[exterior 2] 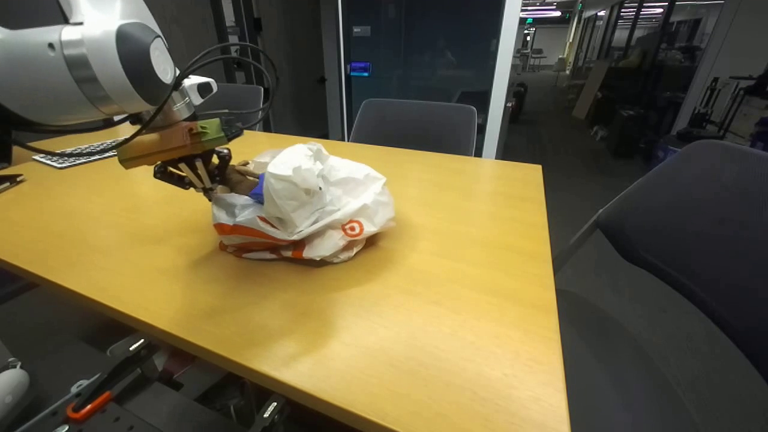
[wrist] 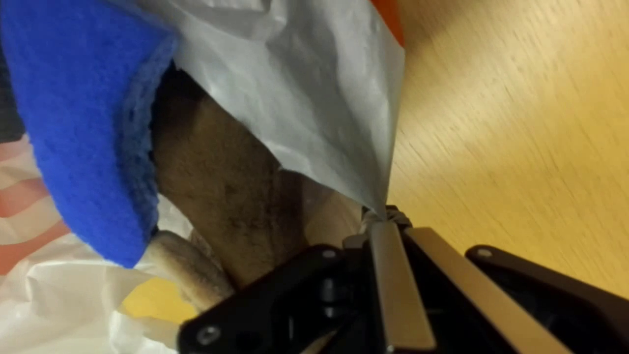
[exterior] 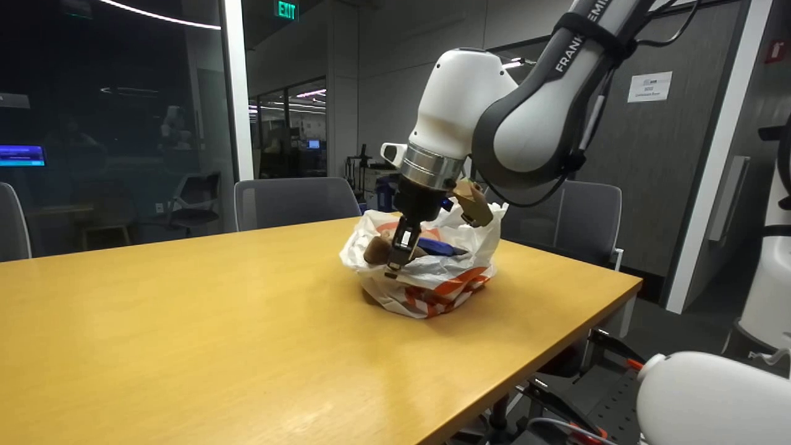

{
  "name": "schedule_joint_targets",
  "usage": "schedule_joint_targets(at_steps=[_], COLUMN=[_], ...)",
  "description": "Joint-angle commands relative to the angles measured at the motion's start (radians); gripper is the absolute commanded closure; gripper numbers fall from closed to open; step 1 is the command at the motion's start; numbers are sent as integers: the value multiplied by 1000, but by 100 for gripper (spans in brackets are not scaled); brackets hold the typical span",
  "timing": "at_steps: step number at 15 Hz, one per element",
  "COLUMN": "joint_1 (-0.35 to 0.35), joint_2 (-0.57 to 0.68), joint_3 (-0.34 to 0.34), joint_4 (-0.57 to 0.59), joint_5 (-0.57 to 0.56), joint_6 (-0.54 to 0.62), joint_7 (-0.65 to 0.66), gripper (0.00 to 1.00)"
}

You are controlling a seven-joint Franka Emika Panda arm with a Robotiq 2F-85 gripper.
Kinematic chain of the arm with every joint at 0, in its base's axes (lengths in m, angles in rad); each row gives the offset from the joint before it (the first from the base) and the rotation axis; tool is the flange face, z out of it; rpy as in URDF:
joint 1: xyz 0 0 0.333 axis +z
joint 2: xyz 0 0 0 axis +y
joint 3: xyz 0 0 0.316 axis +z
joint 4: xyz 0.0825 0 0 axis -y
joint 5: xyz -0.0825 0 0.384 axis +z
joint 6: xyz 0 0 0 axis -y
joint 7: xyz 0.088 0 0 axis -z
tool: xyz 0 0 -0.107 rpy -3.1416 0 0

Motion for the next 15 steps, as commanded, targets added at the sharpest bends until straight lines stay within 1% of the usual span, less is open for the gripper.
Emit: schedule_joint_targets(at_steps=[1, 2, 3, 4, 6, 8, 9, 10, 12, 14, 15], joint_1=[70, 84, 96, 94, 37, -11, -9, -26, -29, -21, 2], joint_2=[-80, -144, -193, -240, -342, -430, -449, -454, -461, -451, -436], joint_3=[24, 27, 19, 12, 35, 51, 45, 45, 37, 29, 15], joint_4=[-5, -6, -5, -5, 2, 20, 39, 44, 55, 52, 51], joint_5=[277, 361, 383, 362, 238, 143, 132, 105, 95, 103, 128], joint_6=[12, -30, -56, -73, -122, -183, -219, -238, -282, -324, -341], joint_7=[-124, -184, -196, -187, -117, -95, -98, -94, -96, -105, -122], gripper=[100, 100, 100, 100, 100, 100, 100, 100, 100, 100, 100])
